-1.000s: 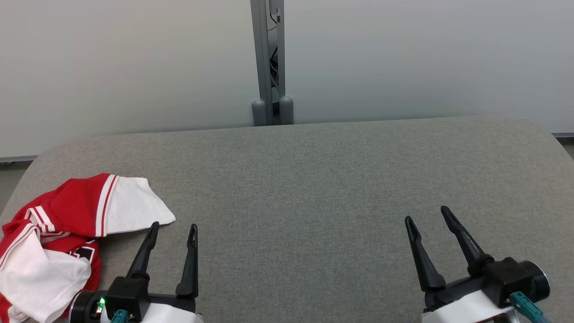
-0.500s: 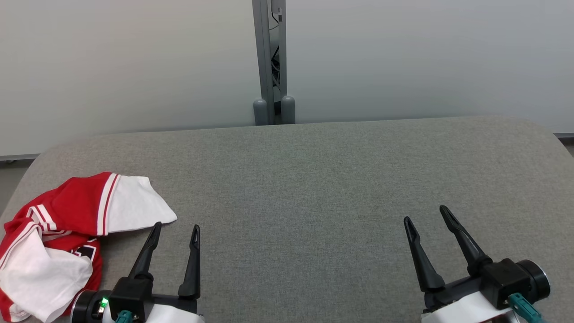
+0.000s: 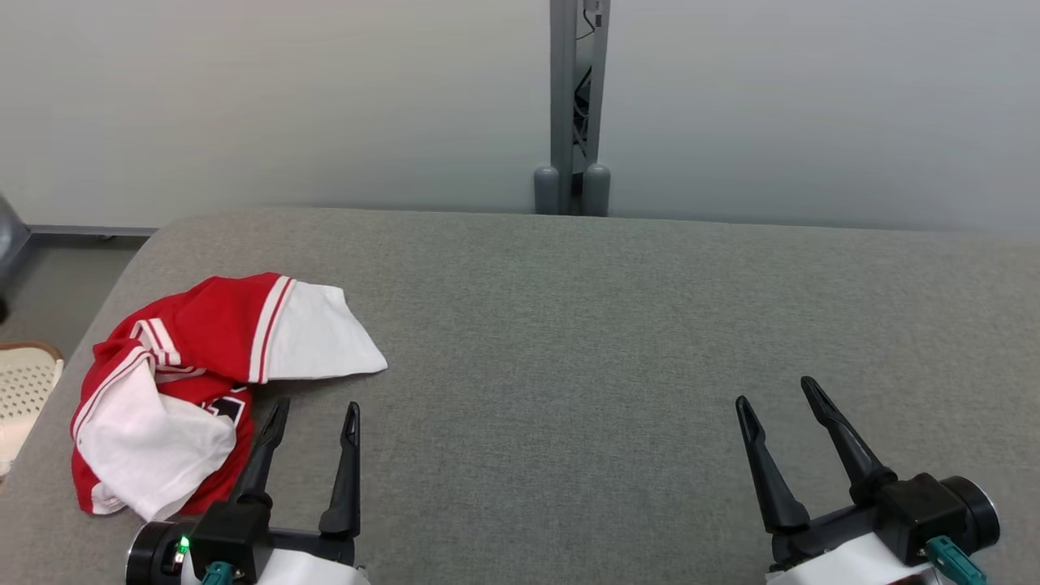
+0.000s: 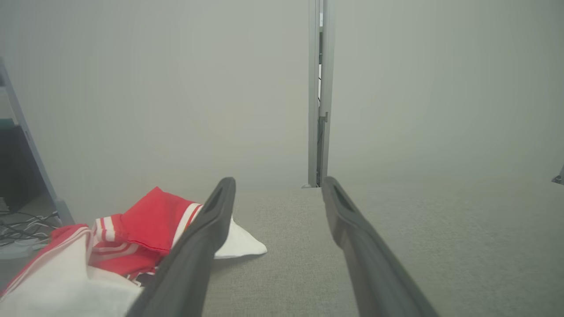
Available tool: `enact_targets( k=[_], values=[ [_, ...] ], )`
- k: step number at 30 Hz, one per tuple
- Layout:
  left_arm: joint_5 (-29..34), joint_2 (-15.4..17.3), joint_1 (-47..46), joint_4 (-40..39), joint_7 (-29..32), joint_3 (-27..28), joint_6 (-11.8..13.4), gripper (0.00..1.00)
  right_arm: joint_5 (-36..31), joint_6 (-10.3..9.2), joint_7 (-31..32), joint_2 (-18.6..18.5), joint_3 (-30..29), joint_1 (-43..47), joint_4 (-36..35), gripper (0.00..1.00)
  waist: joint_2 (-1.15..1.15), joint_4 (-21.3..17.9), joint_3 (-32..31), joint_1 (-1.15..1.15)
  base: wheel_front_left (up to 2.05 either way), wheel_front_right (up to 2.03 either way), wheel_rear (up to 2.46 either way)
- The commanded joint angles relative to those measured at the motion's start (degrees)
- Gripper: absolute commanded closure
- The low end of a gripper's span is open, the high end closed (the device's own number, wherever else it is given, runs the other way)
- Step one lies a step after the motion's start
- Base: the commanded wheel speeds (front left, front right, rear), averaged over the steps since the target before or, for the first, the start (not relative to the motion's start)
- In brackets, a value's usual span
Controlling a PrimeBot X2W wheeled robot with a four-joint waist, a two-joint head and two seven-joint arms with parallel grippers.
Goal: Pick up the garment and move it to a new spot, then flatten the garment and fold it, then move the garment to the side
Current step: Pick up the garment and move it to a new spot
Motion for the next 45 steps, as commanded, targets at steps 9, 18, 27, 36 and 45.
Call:
enact_targets(
  k=[9, 18, 27, 36, 45],
  values=[
    [0.43, 0.25, 0.63, -0.68, -0.29, 0.30, 0.02, 0.00, 1.88, 0.07, -0.36, -0.31, 0.50, 0.49, 0.18, 0.00, 0.00, 6.82, -0.17, 0.00, 0.00, 0.00, 0.00],
    [0.12, 0.26, 0.82, -0.71, -0.29, 0.45, -0.42, 0.00, 1.89, 0.06, -0.36, -0.31, 0.30, 0.85, 0.49, 0.00, 0.00, 13.44, -0.95, 0.00, 0.00, 0.00, 0.00],
    [0.60, 0.24, 1.55, -2.20, -0.29, 1.62, -0.74, 0.00, 2.66, 0.06, -0.36, -0.31, 1.92, 1.08, 0.54, 0.00, 0.00, 18.40, -1.69, 0.00, 0.00, 0.00, 0.00],
    [-0.72, 0.25, 2.03, -3.25, -0.29, 3.05, -0.95, 0.00, 3.91, 0.06, -0.36, -0.31, 3.19, 0.58, 0.79, 0.00, 0.00, 20.19, -1.55, 0.00, 0.00, 0.00, 0.00],
    [-3.30, 0.25, 1.98, -1.67, -0.29, 3.82, -0.28, 0.00, 3.85, 0.06, -0.36, -0.31, 4.11, 0.77, 1.26, 0.00, 0.00, 20.04, -0.77, 0.00, 0.00, 0.00, 0.00]
  ],
)
